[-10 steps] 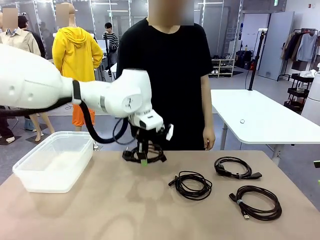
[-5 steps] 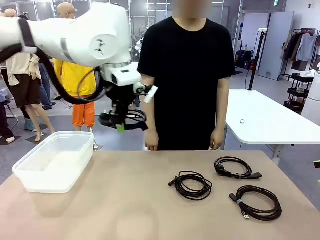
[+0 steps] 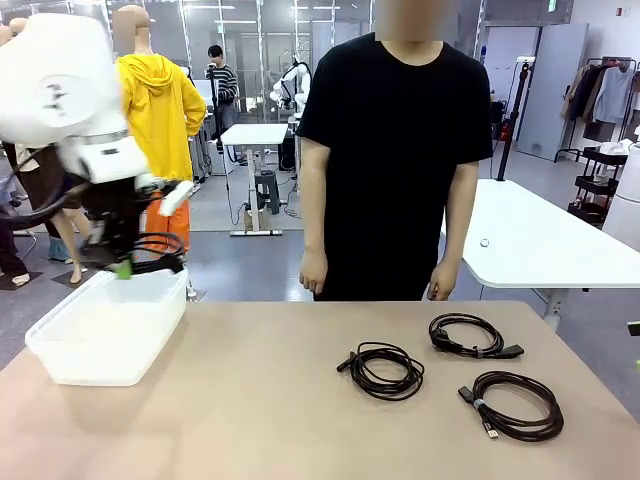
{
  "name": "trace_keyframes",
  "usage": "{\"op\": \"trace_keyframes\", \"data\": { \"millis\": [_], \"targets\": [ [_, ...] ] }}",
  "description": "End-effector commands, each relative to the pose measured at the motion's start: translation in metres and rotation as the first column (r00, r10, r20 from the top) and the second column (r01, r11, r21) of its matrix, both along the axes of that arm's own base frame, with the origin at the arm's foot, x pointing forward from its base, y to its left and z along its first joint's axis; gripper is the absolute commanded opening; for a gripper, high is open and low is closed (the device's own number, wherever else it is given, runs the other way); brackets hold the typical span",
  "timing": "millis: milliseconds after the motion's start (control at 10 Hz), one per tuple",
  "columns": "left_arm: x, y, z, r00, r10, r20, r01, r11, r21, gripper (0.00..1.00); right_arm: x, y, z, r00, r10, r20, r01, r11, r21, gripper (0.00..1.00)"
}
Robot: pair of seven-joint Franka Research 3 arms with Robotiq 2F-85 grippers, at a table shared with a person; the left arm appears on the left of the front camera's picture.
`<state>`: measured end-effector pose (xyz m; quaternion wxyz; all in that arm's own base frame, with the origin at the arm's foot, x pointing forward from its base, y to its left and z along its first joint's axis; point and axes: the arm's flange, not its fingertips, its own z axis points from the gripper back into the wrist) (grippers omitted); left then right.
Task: Organize and store the cables.
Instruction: Place the Power Cable into the Organizing box.
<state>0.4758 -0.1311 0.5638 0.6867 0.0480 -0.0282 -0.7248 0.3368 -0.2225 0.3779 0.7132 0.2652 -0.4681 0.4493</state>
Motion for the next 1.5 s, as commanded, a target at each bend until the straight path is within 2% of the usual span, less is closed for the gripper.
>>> {"op": "trace_keyframes", "data": {
  "millis": [0,300,400,700,800,1000,1100,1300,1400],
  "targets": [
    [-0.007,0.032,-0.013,0.999,-0.038,0.029,0.039,0.999,-0.033,0.0,0.001,0.0,0.001,1.0,-0.006,0.005,0.006,1.0,0.0,1.0],
    [0.009,0.057,-0.013,0.999,-0.03,0.035,0.031,0.999,-0.04,0.0,0.001,0.0,0.001,1.0,-0.006,0.005,0.006,1.0,0.0,1.0],
    [0.0,0.056,-0.016,1.0,-0.005,0.01,0.005,1.0,-0.016,0.0,0.001,0.0,0.001,1.0,-0.006,0.005,0.006,1.0,0.0,1.0],
    [0.0,0.056,-0.016,1.0,-0.005,0.01,0.005,1.0,-0.016,0.0,0.001,0.0,0.001,1.0,-0.006,0.005,0.006,1.0,0.0,1.0],
    [0.002,0.057,-0.019,1.0,-0.011,0.007,0.011,1.0,-0.016,0.19,0.001,0.0,0.001,1.0,-0.006,0.005,0.006,1.0,0.0,1.0],
    [0.042,0.068,-0.056,0.997,-0.053,0.059,0.05,0.997,0.051,0.19,0.001,0.0,0.001,1.0,-0.006,0.005,0.006,1.0,0.0,1.0],
    [0.086,0.08,-0.106,0.999,-0.027,0.018,0.026,0.999,0.042,0.19,0.001,0.0,0.001,1.0,-0.006,0.005,0.006,1.0,0.0,1.0],
    [0.09,0.081,-0.111,0.999,-0.033,0.025,0.032,0.999,0.025,0.19,0.001,0.0,0.001,1.0,-0.006,0.005,0.006,1.0,0.0,1.0],
    [0.102,0.087,-0.124,0.999,-0.035,0.018,0.035,0.999,0.008,0.19,0.001,0.0,0.001,1.0,-0.006,0.005,0.006,1.0,0.0,1.0]
  ]
}}
